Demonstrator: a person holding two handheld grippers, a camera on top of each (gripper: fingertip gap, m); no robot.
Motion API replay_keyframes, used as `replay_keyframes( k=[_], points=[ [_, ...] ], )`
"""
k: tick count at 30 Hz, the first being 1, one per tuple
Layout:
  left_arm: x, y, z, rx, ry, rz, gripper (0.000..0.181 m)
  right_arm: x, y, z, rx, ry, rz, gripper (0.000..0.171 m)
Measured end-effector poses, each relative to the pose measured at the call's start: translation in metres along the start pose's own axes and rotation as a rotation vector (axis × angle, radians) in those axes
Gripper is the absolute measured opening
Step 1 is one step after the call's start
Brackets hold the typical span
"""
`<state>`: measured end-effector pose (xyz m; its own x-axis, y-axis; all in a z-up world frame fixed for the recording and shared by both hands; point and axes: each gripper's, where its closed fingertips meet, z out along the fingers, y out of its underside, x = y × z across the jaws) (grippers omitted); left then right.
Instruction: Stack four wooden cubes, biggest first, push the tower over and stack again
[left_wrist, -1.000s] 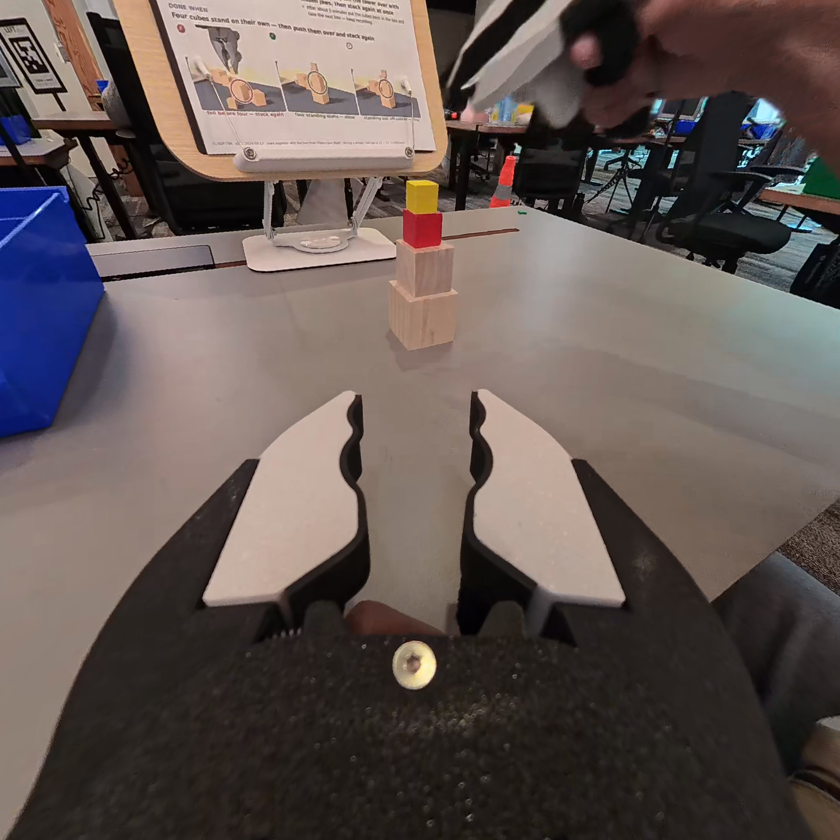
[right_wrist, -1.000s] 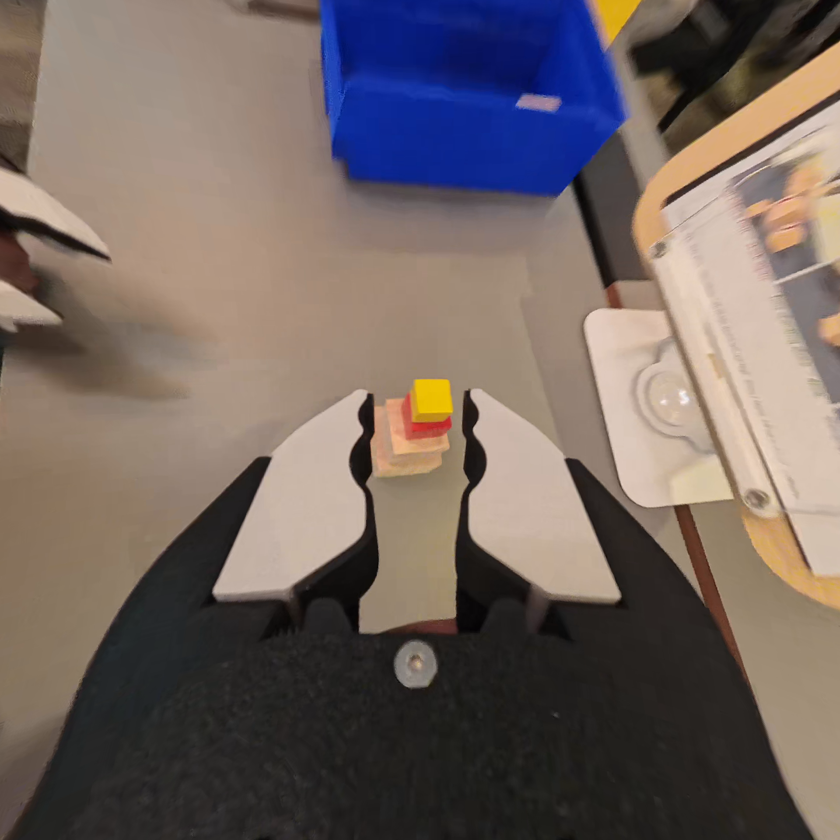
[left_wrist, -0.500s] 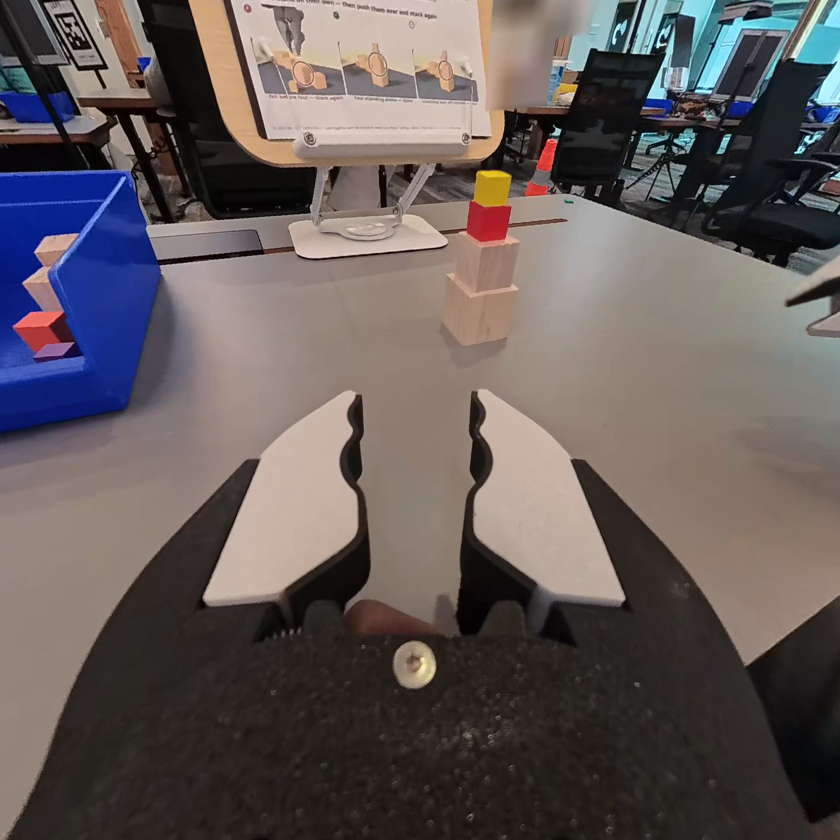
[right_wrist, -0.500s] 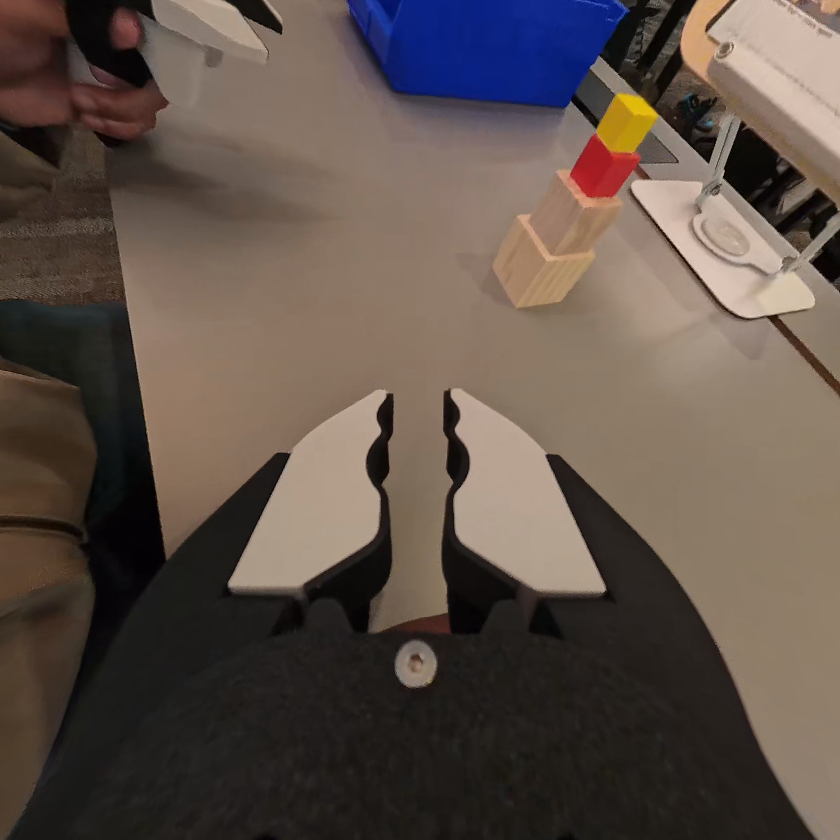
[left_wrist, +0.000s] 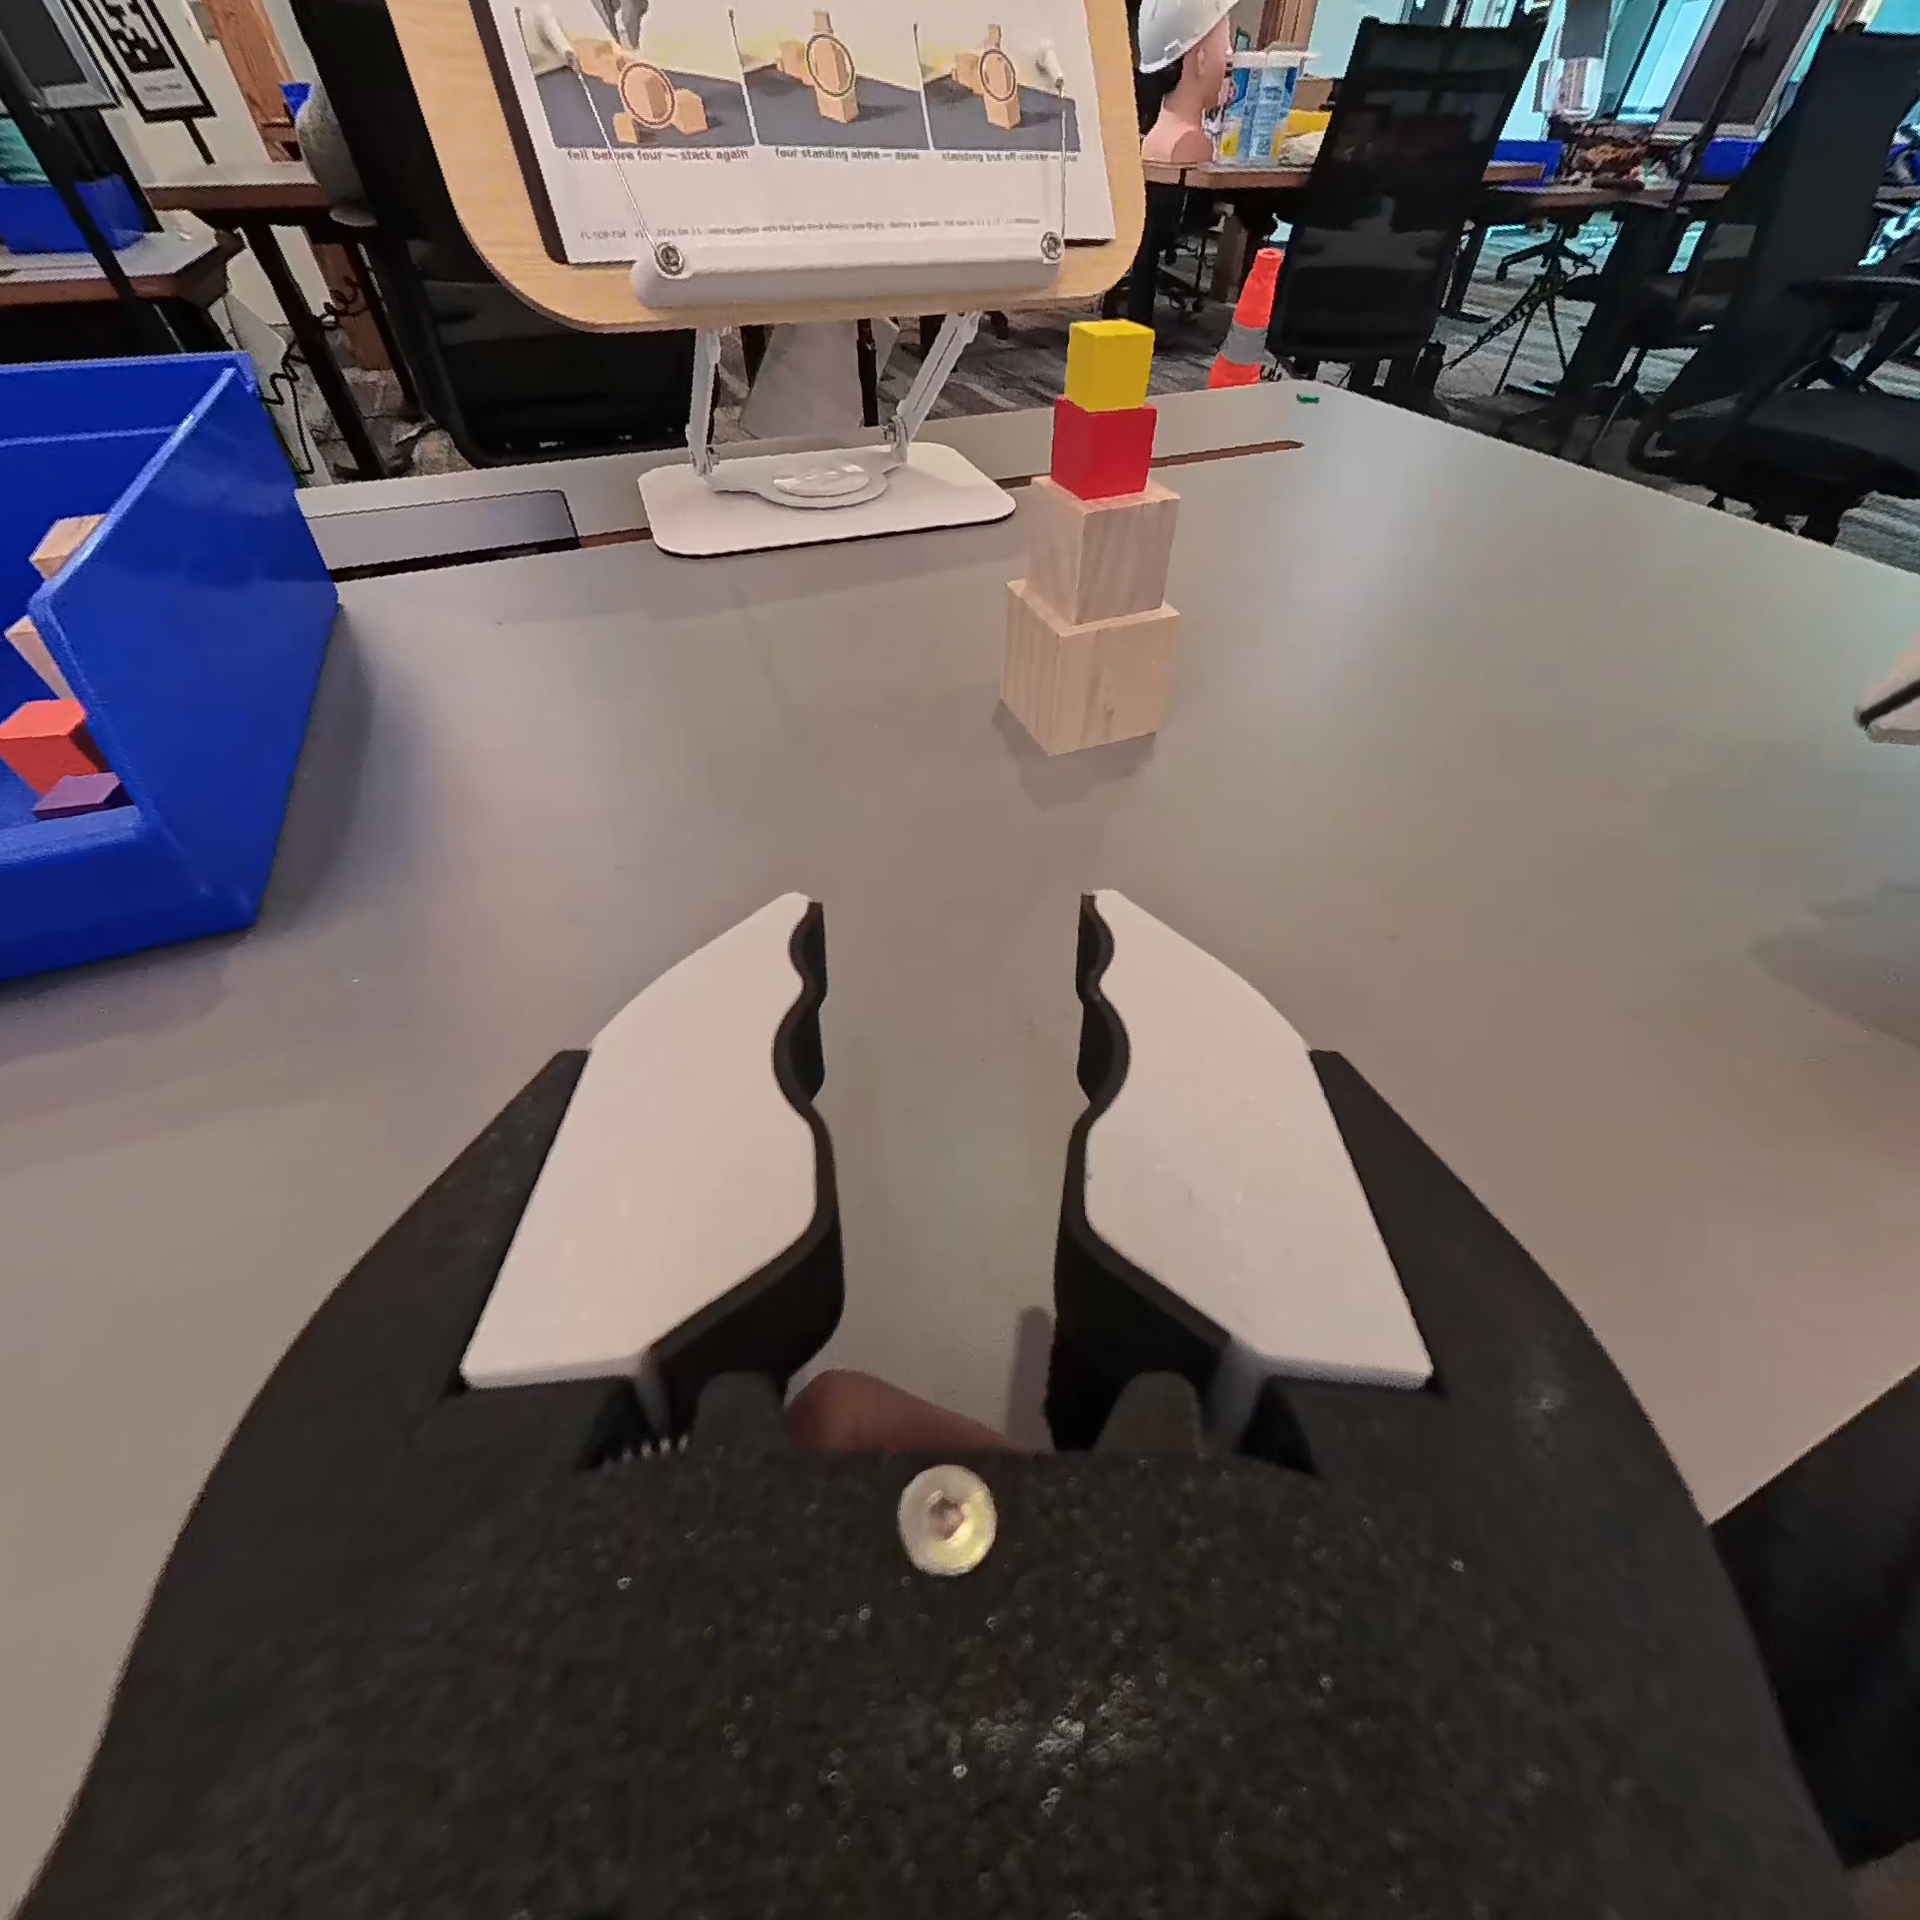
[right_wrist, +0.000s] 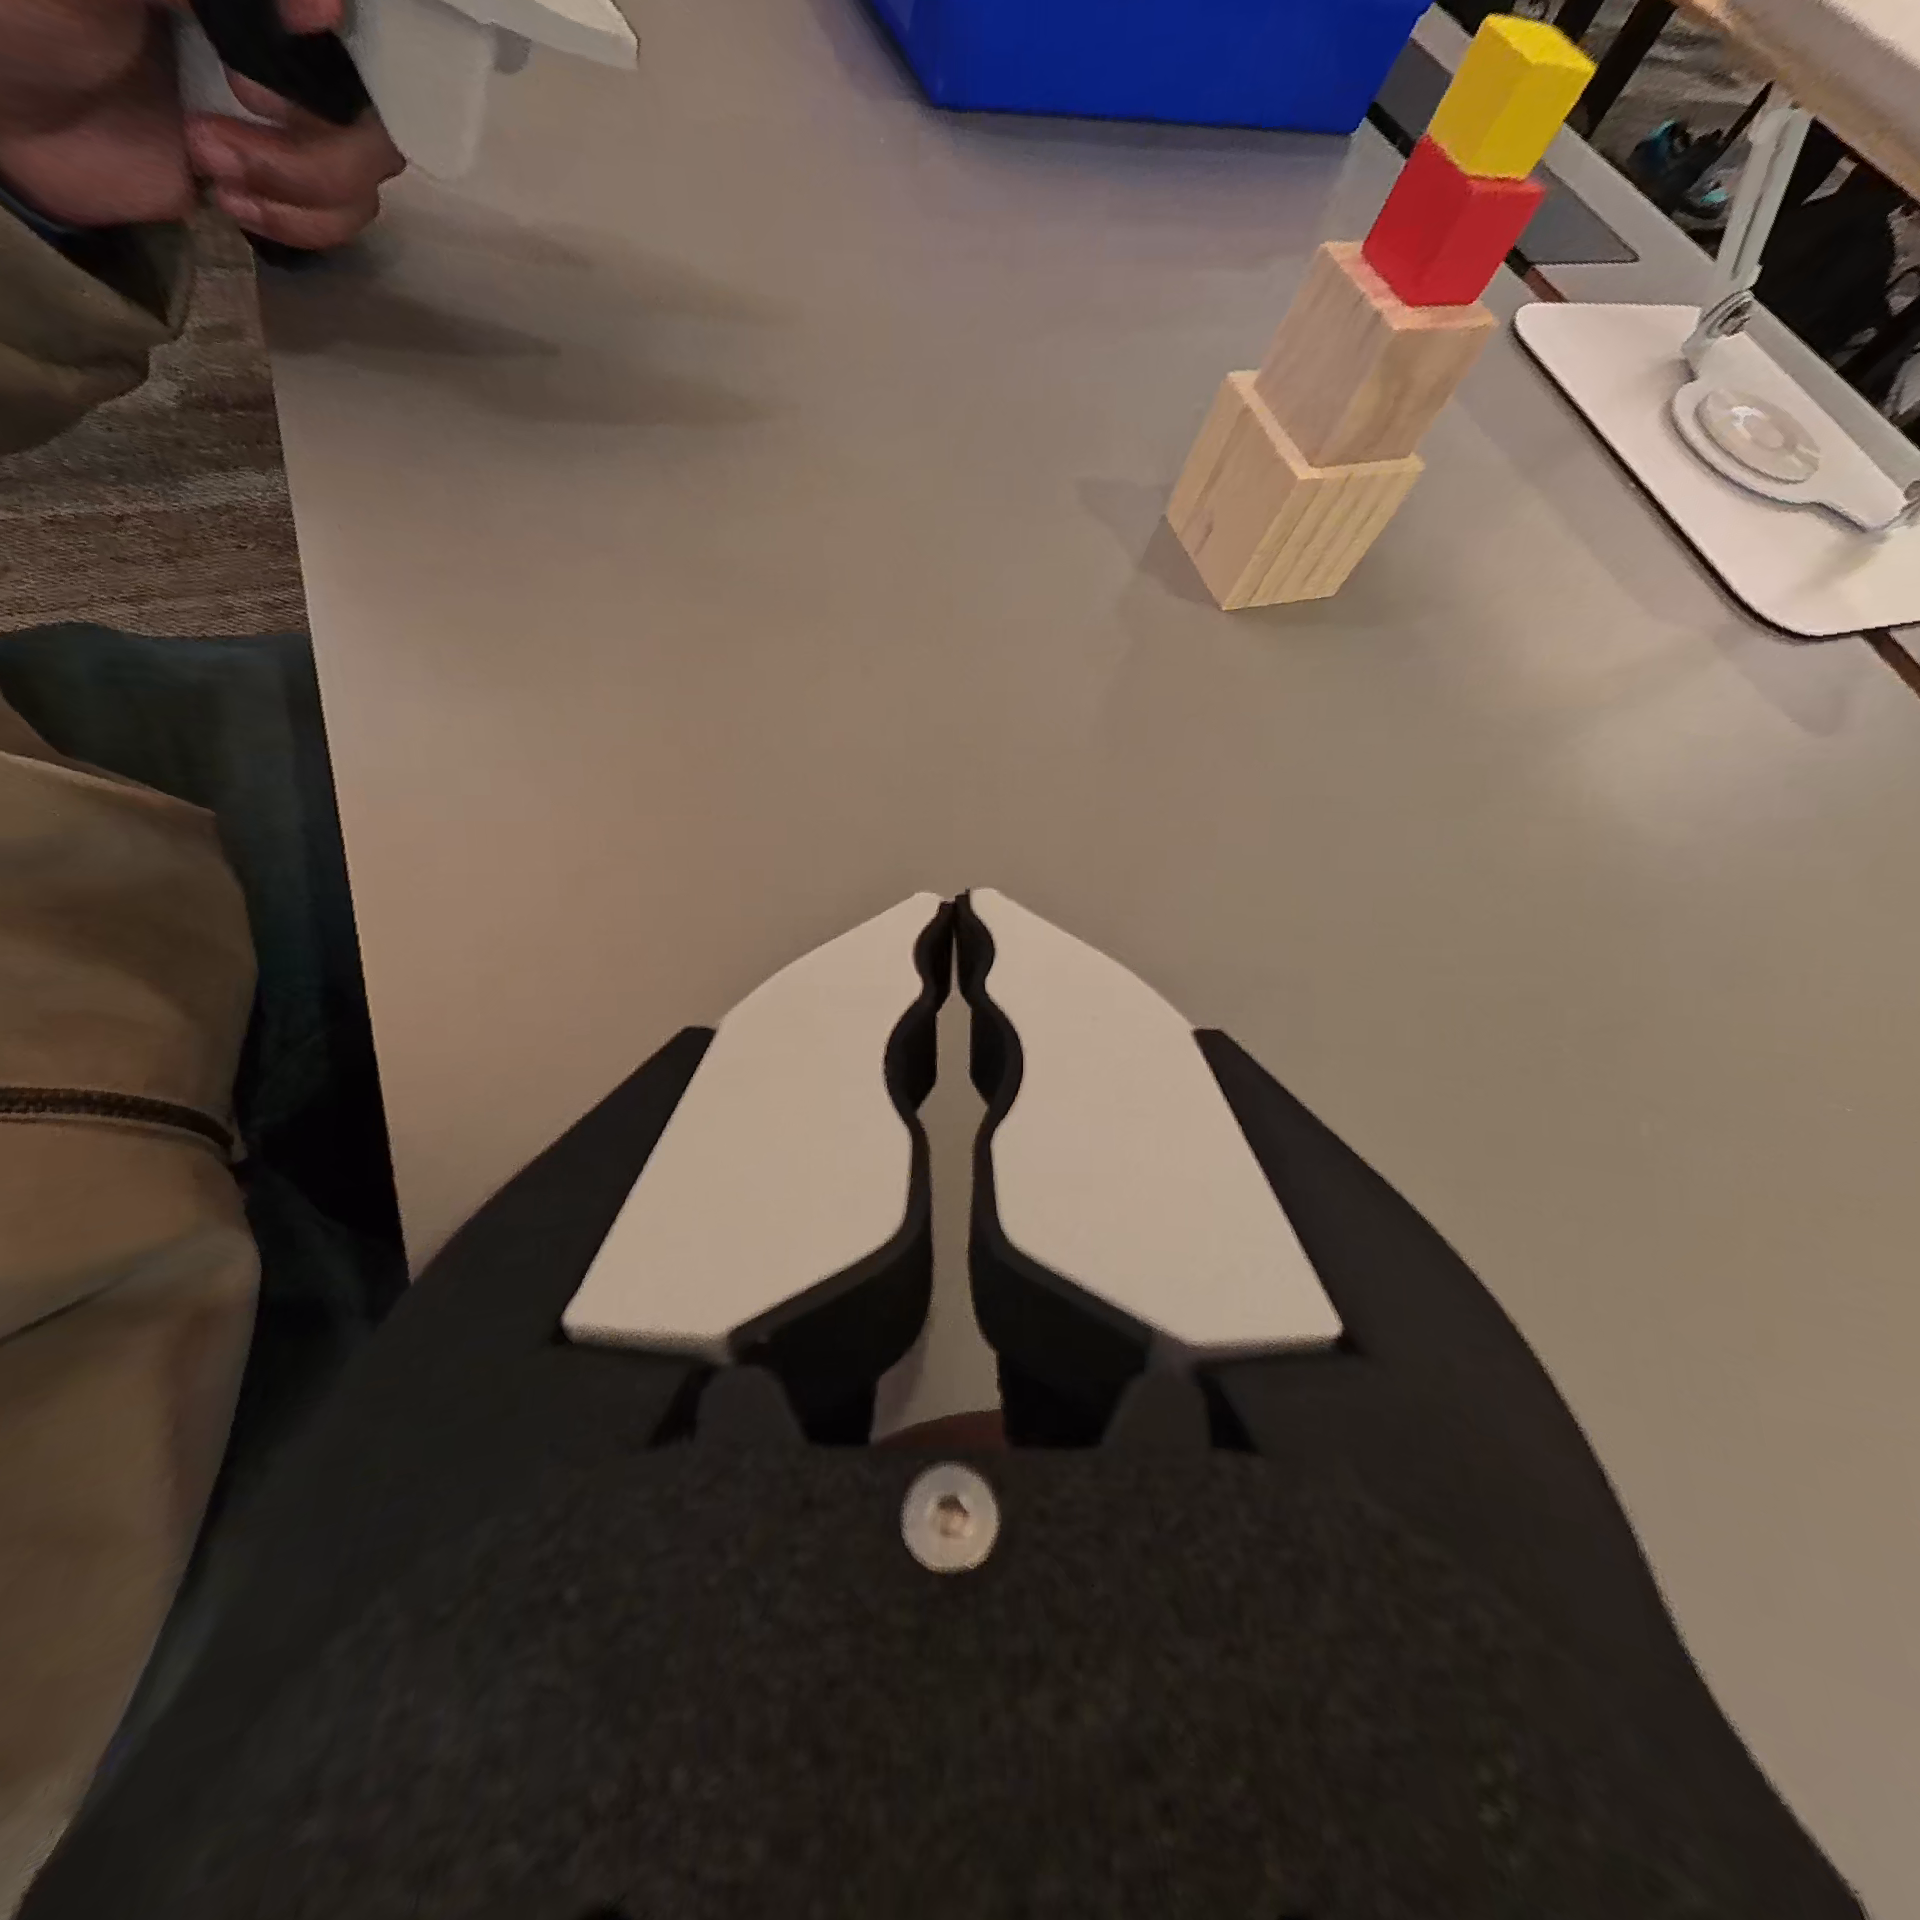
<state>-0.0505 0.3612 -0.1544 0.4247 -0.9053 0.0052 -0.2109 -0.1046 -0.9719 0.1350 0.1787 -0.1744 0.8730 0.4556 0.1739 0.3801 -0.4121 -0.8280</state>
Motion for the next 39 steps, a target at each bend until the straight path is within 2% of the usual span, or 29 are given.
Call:
replay_keyframes(
  k=[8,13,18,21,23,25,27,29,30,32,35,39],
  points=[
    [0.006,0.002,0.002,-0.015,0.01,0.038,0.046,0.004,-0.003,0.001,-0.018,-0.028,-0.007,0.0],
    [0.012,0.004,0.0,-0.018,0.01,0.082,0.046,0.018,0.005,0.003,-0.092,0.004,-0.026,0.0],
    [0.008,0.003,-0.006,-0.01,0.039,0.029,0.046,0.084,0.059,-0.008,-0.38,0.047,-0.104,0.0],
    [-0.001,0.004,-0.014,-0.006,0.043,-0.004,0.046,0.123,0.079,-0.008,-0.459,0.003,-0.057,0.0],
    [-0.01,0.004,-0.019,0.002,0.022,-0.014,0.046,0.137,0.078,0.011,-0.488,-0.04,-0.064,0.0],
    [-0.016,0.003,-0.023,0.018,0.015,-0.039,0.045,0.143,0.068,0.051,-0.525,-0.089,-0.101,0.0],
    [-0.02,0.002,-0.024,0.024,0.008,-0.06,0.044,0.141,0.034,0.115,-0.485,-0.14,-0.14,0.0],
    [-0.021,0.002,-0.022,0.018,0.008,-0.06,0.044,0.123,-0.023,0.188,-0.373,-0.23,-0.121,0.0],
    [-0.021,0.002,-0.022,0.017,0.013,-0.057,0.044,0.113,-0.045,0.213,-0.357,-0.27,-0.112,0.0],
    [-0.026,0.003,-0.024,0.011,-0.013,-0.048,0.044,0.111,-0.063,0.23,-0.352,-0.249,-0.144,0.0],
    [-0.037,0.006,-0.033,0.016,-0.047,-0.051,0.044,0.122,-0.054,0.206,-0.354,-0.178,-0.119,0.0],
    [-0.042,0.011,-0.041,0.025,-0.053,-0.096,0.044,0.12,-0.053,0.144,-0.254,-0.095,-0.082,0.0]
  ],
)
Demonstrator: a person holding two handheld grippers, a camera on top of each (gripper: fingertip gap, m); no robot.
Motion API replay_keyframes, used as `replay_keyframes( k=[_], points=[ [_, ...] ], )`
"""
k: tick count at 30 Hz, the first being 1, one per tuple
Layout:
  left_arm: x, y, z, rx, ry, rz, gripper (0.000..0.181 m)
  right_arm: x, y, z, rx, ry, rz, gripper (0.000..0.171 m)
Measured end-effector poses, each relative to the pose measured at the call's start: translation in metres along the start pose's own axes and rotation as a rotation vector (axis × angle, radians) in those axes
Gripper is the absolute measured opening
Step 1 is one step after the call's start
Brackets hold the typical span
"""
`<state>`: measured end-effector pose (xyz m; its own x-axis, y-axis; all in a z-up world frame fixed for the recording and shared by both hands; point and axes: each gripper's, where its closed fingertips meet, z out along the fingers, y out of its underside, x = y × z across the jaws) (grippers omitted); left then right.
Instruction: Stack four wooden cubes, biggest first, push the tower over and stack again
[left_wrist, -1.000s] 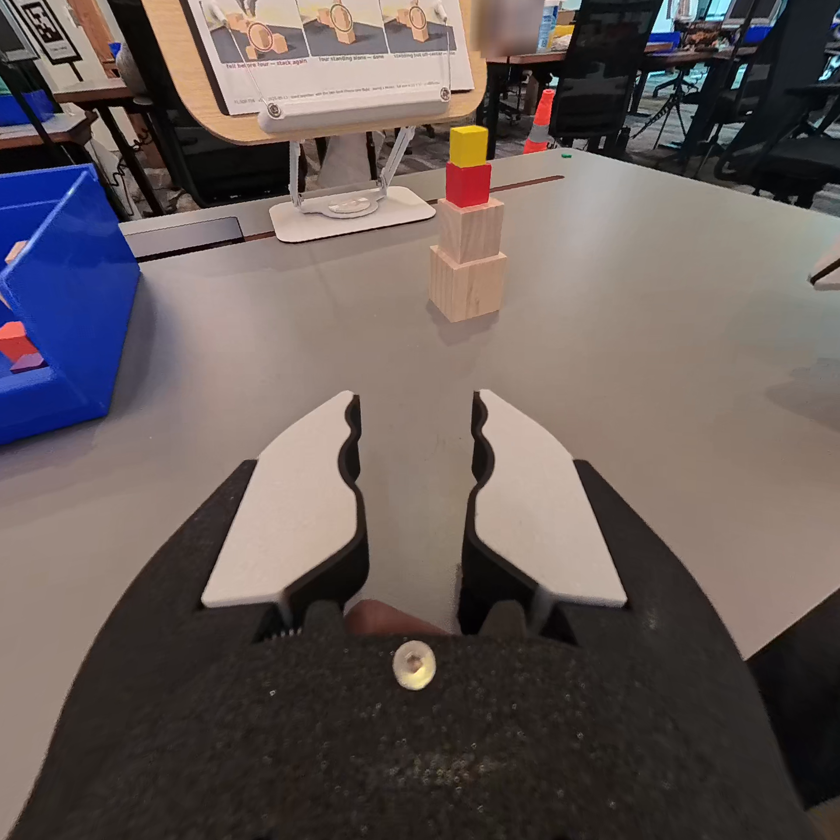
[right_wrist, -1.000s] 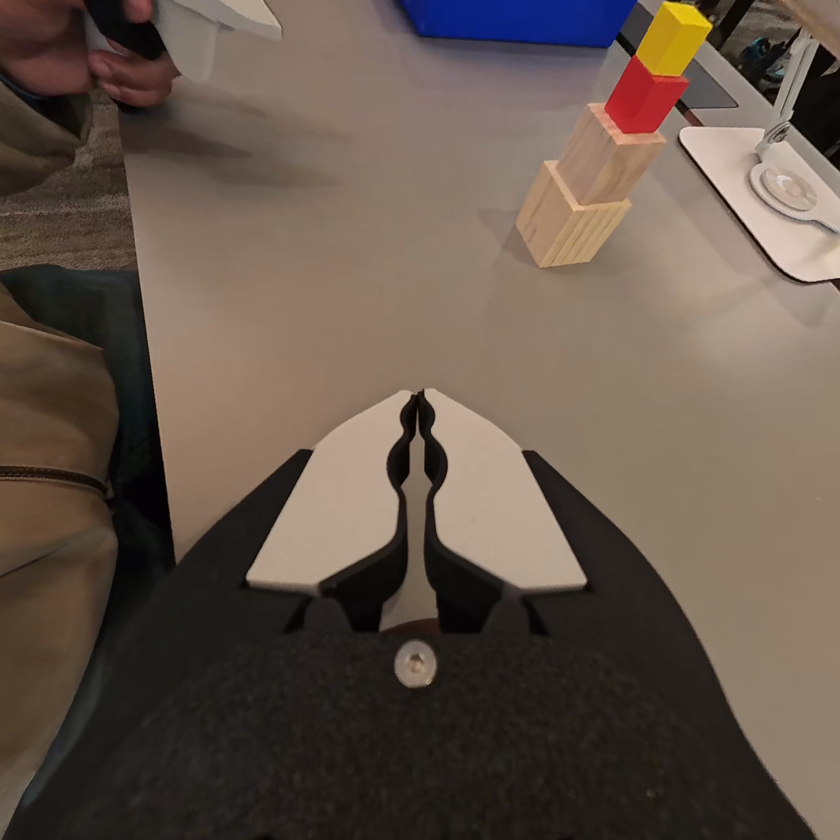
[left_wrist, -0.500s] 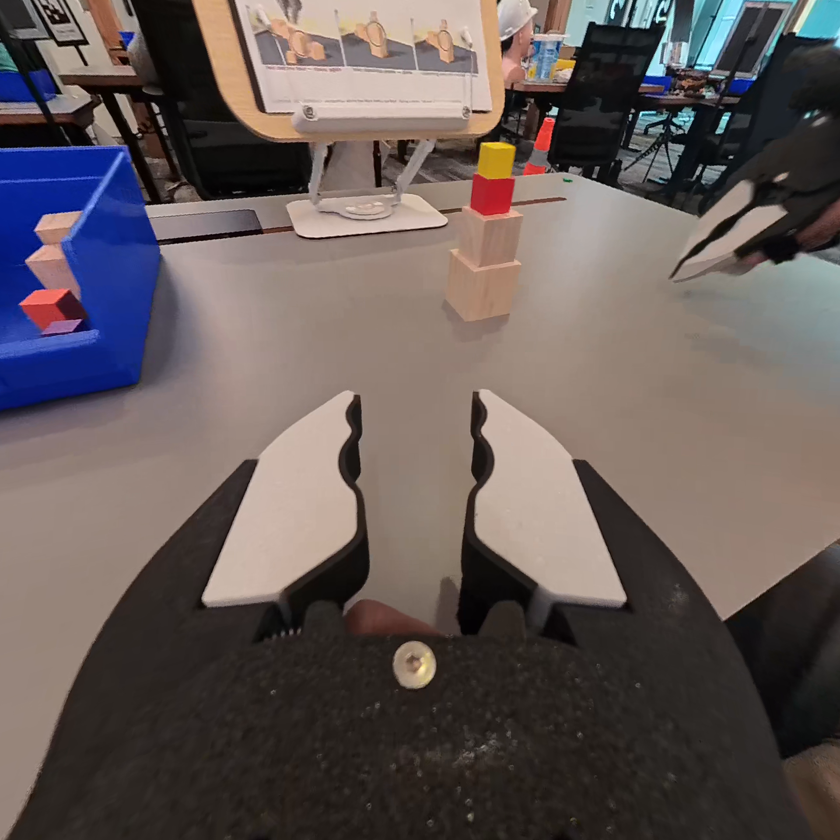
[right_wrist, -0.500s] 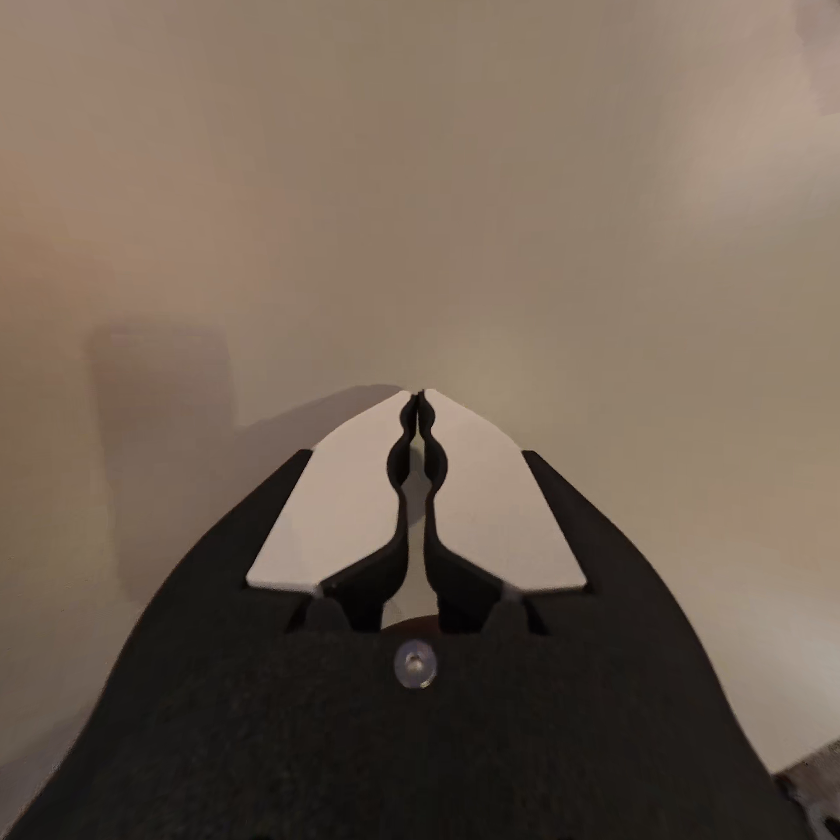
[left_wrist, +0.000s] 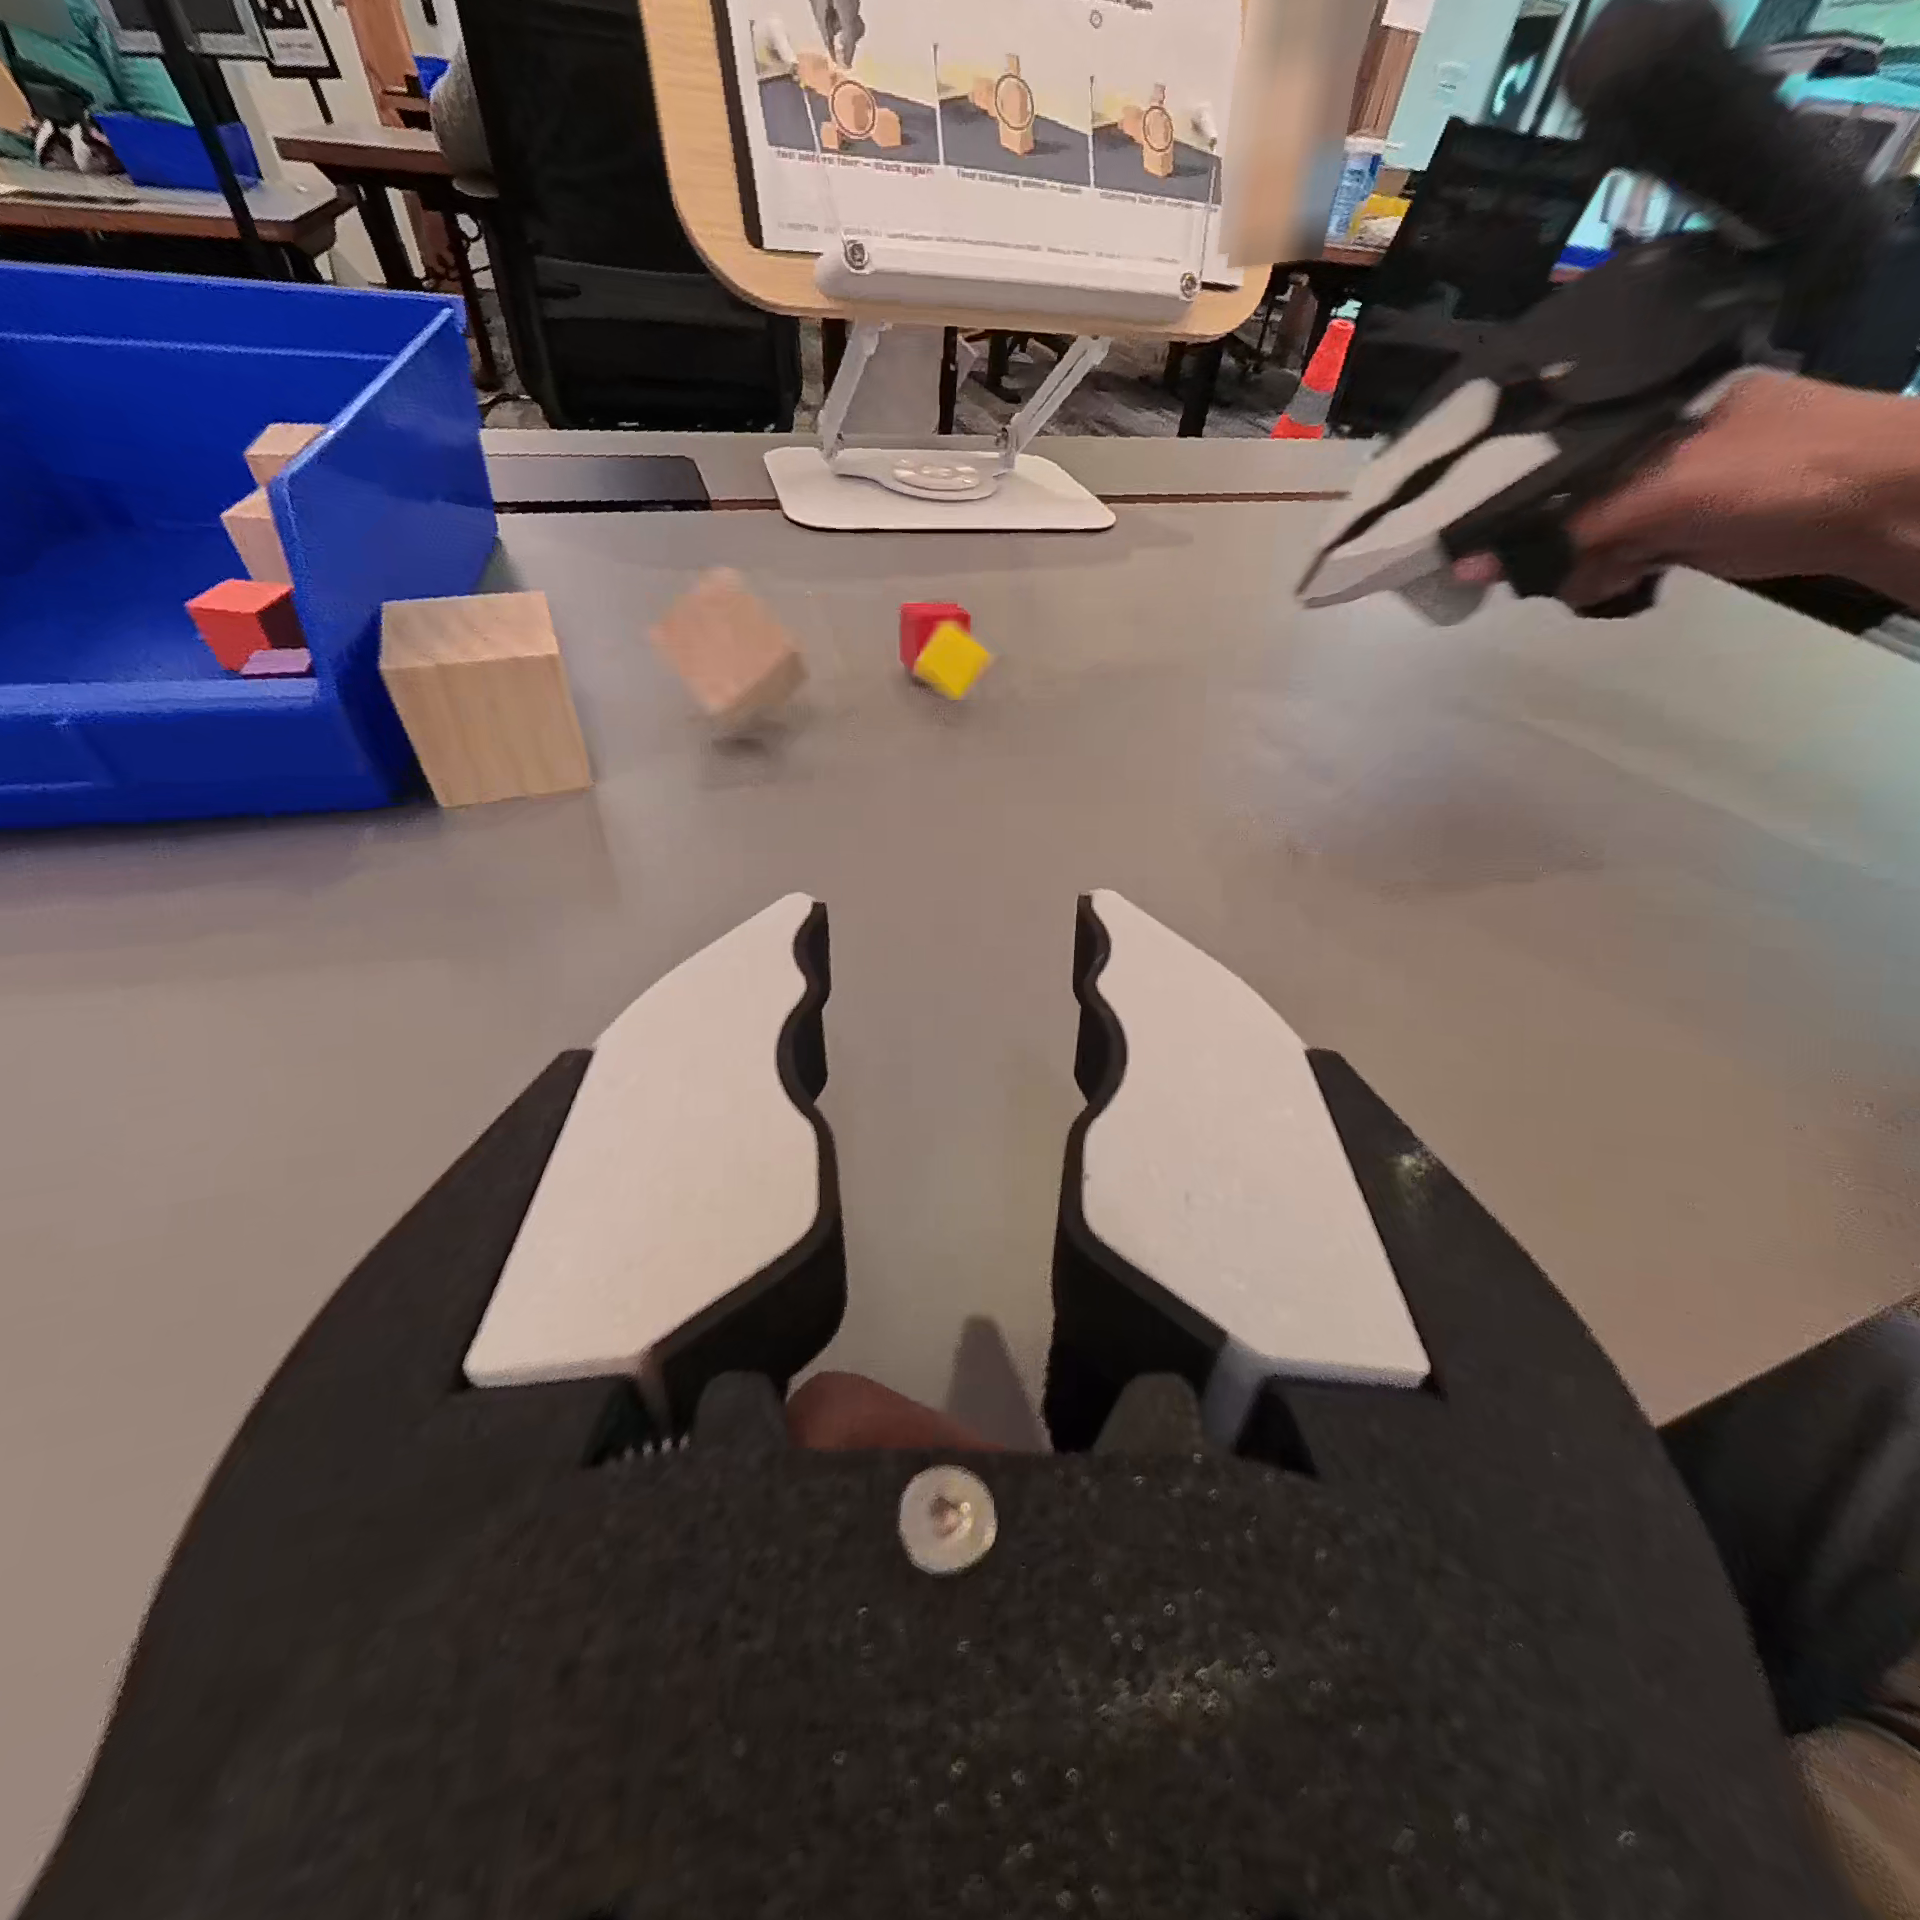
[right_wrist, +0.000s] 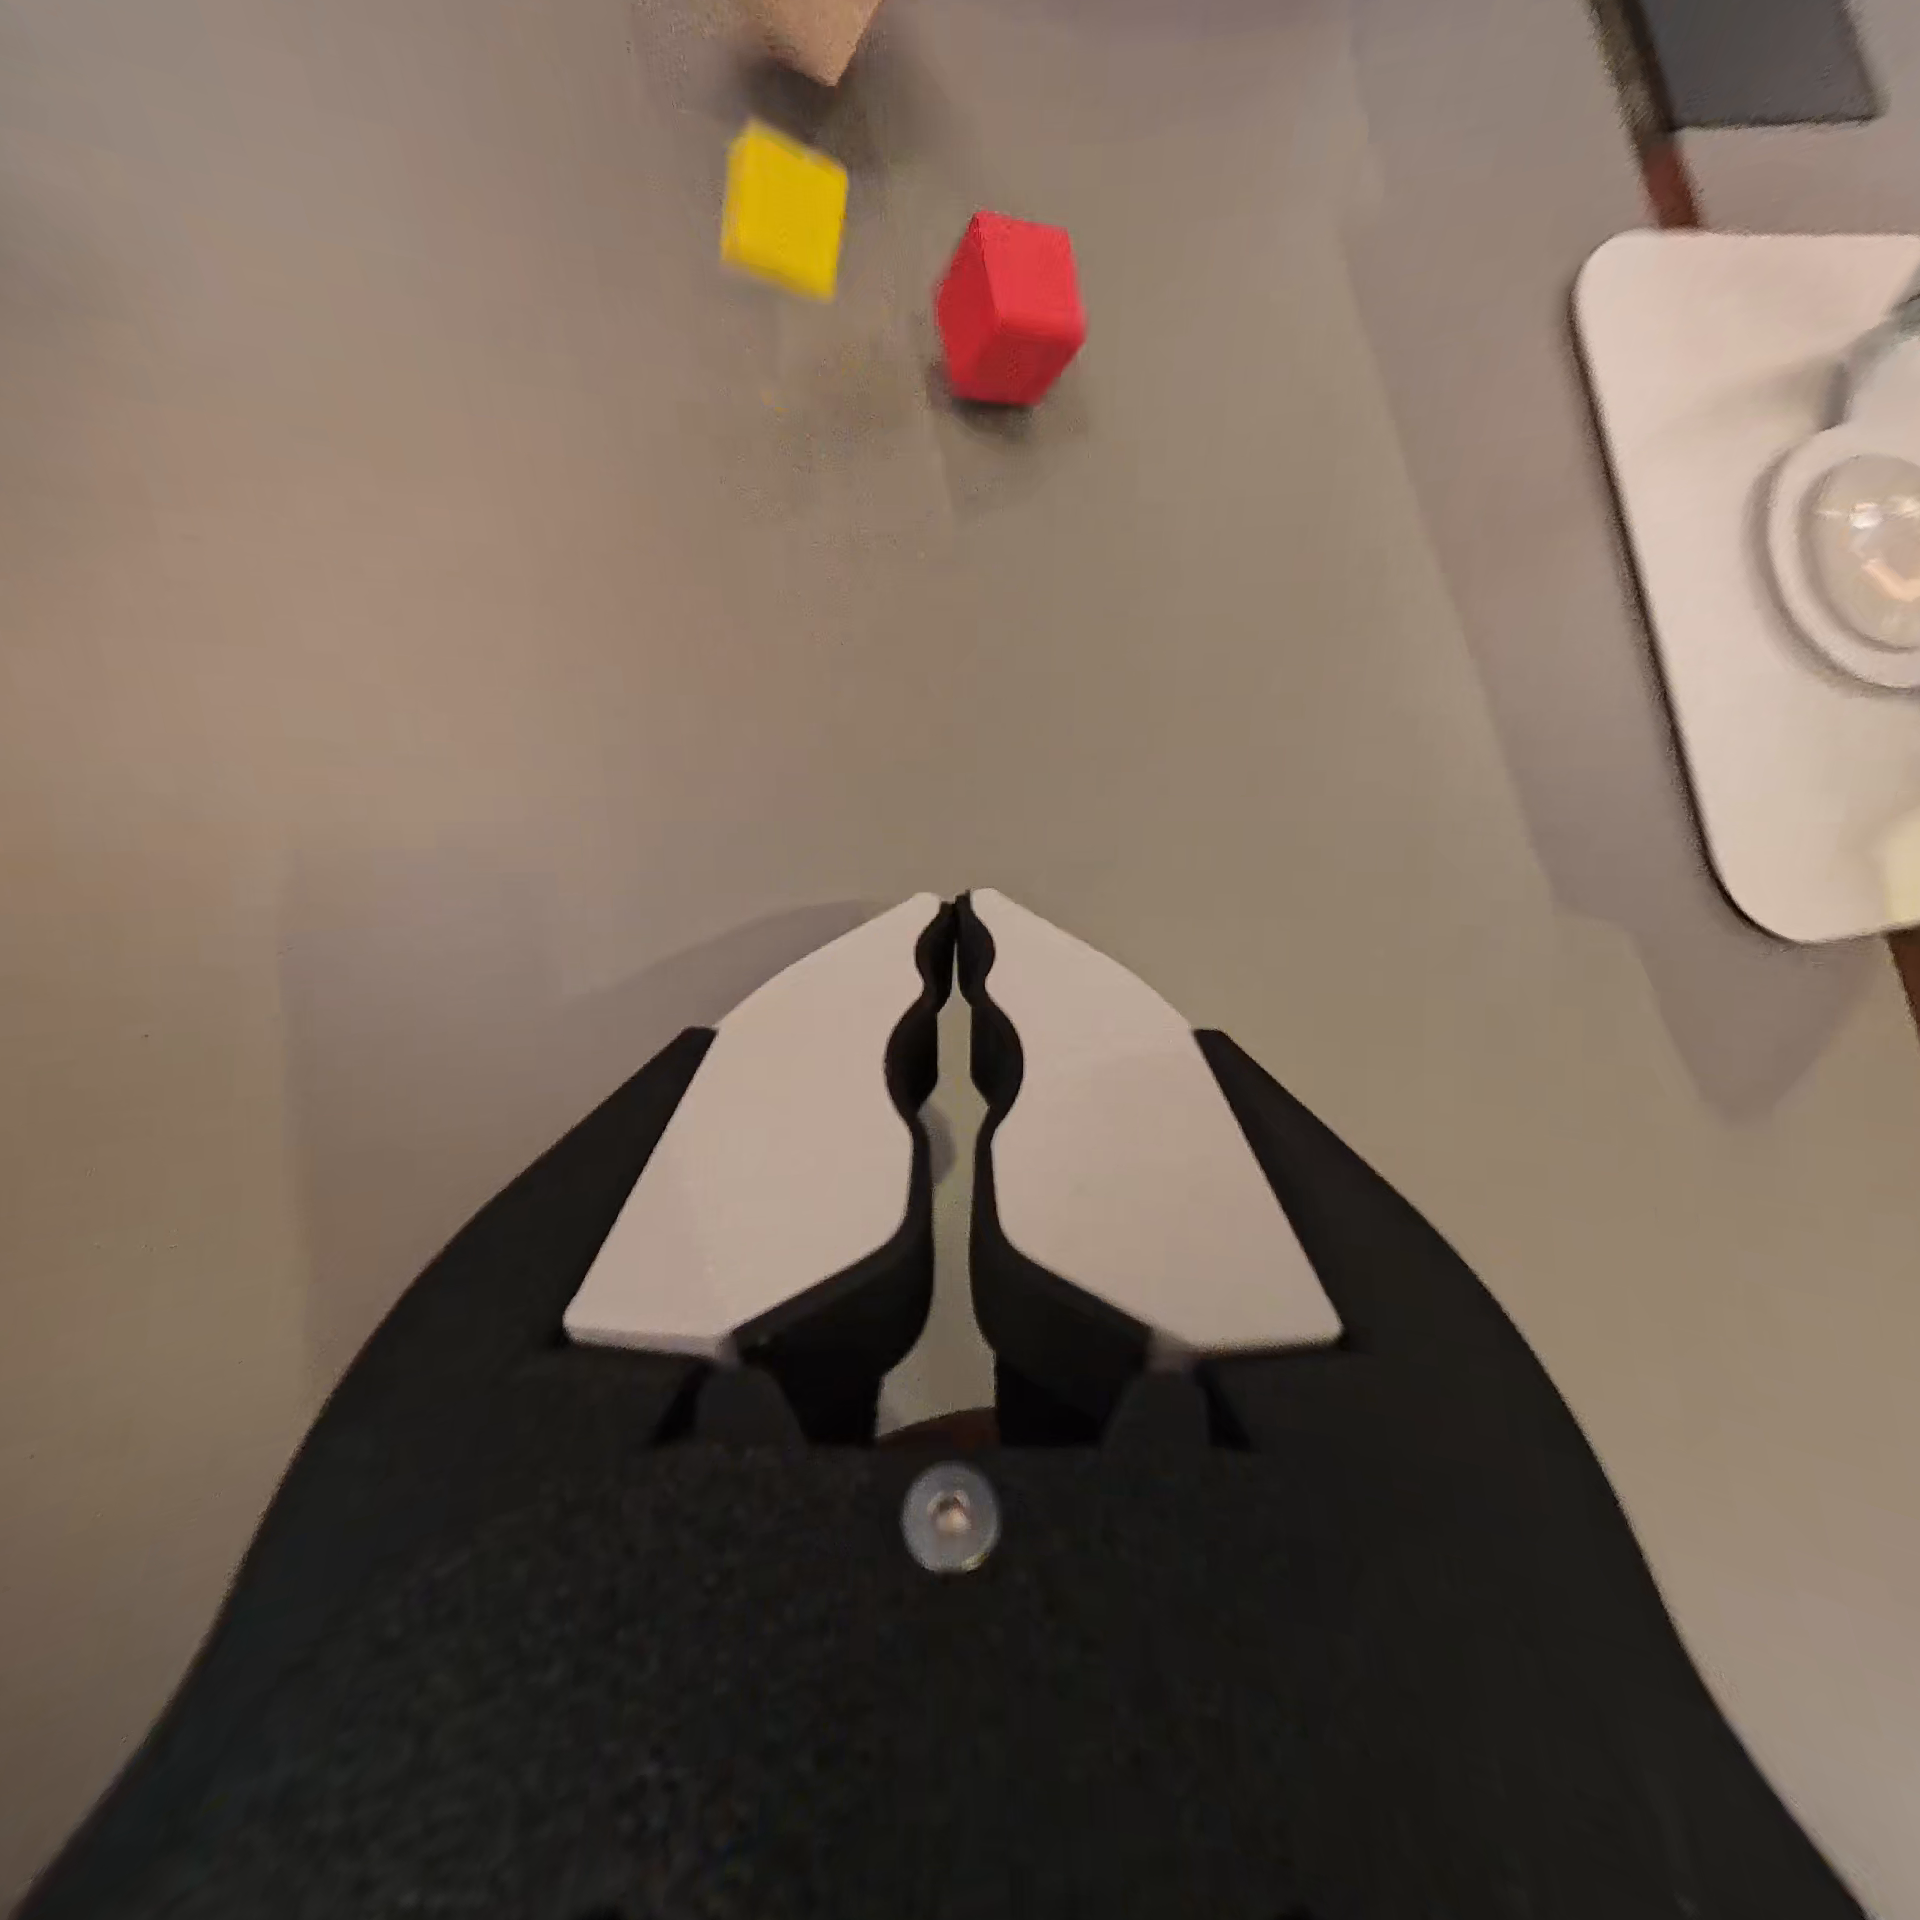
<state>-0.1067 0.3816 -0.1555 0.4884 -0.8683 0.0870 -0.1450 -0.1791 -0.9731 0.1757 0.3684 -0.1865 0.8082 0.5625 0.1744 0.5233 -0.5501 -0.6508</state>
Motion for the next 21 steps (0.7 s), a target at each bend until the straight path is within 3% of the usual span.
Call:
replay_keyframes(
  k=[7,9,15,21],
  points=[
    [0.016,0.0,0.005,-0.009,0.019,0.037,0.048,-0.055,0.002,-0.077,0.182,0.151,0.095,0.0],
    [0.021,-0.003,0.006,-0.001,0.009,0.059,0.048,-0.074,0.003,-0.087,0.229,0.186,0.114,0.009],
    [0.031,-0.007,0.014,0.002,-0.048,0.133,0.054,-0.122,0.0,-0.09,0.393,0.183,0.269,0.041],
    [0.05,-0.004,0.015,0.013,-0.065,0.154,0.056,-0.127,0.018,-0.088,0.474,0.252,0.518,0.054]
  ],
)
